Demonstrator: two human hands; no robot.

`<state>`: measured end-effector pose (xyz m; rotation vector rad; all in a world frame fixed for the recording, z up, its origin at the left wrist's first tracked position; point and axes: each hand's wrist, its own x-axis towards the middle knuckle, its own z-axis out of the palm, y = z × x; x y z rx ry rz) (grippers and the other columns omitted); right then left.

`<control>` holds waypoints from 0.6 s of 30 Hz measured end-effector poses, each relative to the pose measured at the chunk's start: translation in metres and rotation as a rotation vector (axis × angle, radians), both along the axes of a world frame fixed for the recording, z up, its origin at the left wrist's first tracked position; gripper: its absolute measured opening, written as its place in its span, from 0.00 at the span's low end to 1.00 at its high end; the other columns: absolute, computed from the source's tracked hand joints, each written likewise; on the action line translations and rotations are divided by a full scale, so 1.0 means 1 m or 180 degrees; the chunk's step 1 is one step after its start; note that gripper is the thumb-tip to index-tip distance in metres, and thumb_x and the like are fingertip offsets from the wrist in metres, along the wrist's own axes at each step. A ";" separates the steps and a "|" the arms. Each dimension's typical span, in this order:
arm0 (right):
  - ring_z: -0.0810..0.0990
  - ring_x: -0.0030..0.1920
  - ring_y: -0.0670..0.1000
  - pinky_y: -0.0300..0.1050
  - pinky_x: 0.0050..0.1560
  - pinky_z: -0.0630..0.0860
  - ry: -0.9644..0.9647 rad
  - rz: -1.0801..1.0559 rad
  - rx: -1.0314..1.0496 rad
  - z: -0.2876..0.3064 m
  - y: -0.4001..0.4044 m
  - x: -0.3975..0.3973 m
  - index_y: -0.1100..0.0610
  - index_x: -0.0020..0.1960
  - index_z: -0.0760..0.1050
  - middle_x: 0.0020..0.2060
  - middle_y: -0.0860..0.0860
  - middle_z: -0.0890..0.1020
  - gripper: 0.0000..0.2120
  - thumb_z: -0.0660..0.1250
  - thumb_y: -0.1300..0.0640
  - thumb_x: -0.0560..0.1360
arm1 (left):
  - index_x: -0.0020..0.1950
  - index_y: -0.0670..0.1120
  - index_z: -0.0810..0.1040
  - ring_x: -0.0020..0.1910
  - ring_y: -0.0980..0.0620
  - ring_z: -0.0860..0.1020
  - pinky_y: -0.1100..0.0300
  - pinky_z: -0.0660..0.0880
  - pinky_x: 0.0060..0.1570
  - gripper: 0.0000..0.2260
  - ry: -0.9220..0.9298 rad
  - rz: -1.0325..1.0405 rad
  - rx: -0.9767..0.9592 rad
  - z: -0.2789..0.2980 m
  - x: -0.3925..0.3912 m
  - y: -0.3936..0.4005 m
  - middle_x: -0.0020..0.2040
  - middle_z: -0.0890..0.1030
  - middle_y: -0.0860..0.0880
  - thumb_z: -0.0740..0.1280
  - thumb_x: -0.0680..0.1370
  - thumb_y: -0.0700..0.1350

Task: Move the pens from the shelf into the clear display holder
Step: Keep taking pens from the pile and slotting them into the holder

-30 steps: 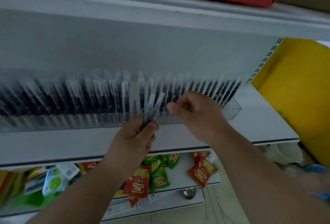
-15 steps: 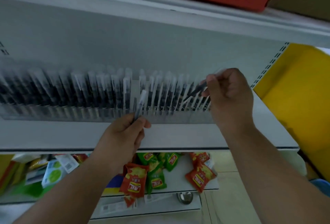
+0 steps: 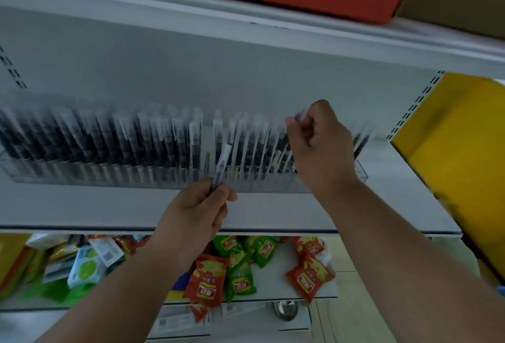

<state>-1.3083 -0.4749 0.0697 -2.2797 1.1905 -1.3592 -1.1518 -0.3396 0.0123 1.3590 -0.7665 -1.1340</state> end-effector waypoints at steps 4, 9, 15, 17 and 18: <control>0.72 0.31 0.51 0.40 0.29 0.68 0.0077 -0.0071 -0.0129 -0.004 0.001 -0.001 0.55 0.41 0.63 0.28 0.51 0.71 0.13 0.65 0.56 0.79 | 0.46 0.40 0.78 0.24 0.53 0.60 0.59 0.58 0.25 0.11 -0.0017 -0.0016 -0.0001 -0.002 0.001 0.001 0.28 0.66 0.47 0.59 0.83 0.42; 0.66 0.25 0.44 0.40 0.26 0.63 0.0551 -0.0139 0.0052 -0.023 0.000 0.000 0.55 0.40 0.63 0.26 0.46 0.67 0.14 0.66 0.55 0.79 | 0.46 0.40 0.78 0.24 0.53 0.61 0.59 0.58 0.25 0.12 -0.0046 -0.0068 0.0006 -0.001 0.003 0.002 0.28 0.66 0.47 0.59 0.83 0.43; 0.72 0.30 0.45 0.40 0.30 0.67 0.0687 -0.0526 0.0395 -0.034 0.010 -0.003 0.54 0.40 0.66 0.30 0.46 0.73 0.14 0.69 0.49 0.77 | 0.46 0.40 0.78 0.25 0.53 0.60 0.59 0.58 0.26 0.12 -0.0203 -0.0140 -0.0011 0.001 0.008 0.007 0.28 0.66 0.47 0.59 0.83 0.43; 0.75 0.32 0.46 0.42 0.32 0.72 0.0502 -0.0556 0.0424 -0.027 0.019 -0.004 0.54 0.40 0.69 0.31 0.47 0.75 0.15 0.70 0.45 0.75 | 0.46 0.40 0.78 0.25 0.53 0.61 0.59 0.58 0.26 0.12 -0.0277 -0.0149 -0.0005 0.000 0.009 0.008 0.28 0.66 0.48 0.59 0.83 0.43; 0.75 0.33 0.45 0.42 0.32 0.73 0.0413 -0.0442 0.0476 -0.023 0.026 -0.003 0.54 0.40 0.70 0.31 0.46 0.76 0.15 0.69 0.44 0.75 | 0.46 0.40 0.78 0.25 0.52 0.61 0.58 0.58 0.26 0.12 -0.0331 -0.0181 -0.0010 -0.001 0.009 0.006 0.27 0.66 0.48 0.59 0.83 0.44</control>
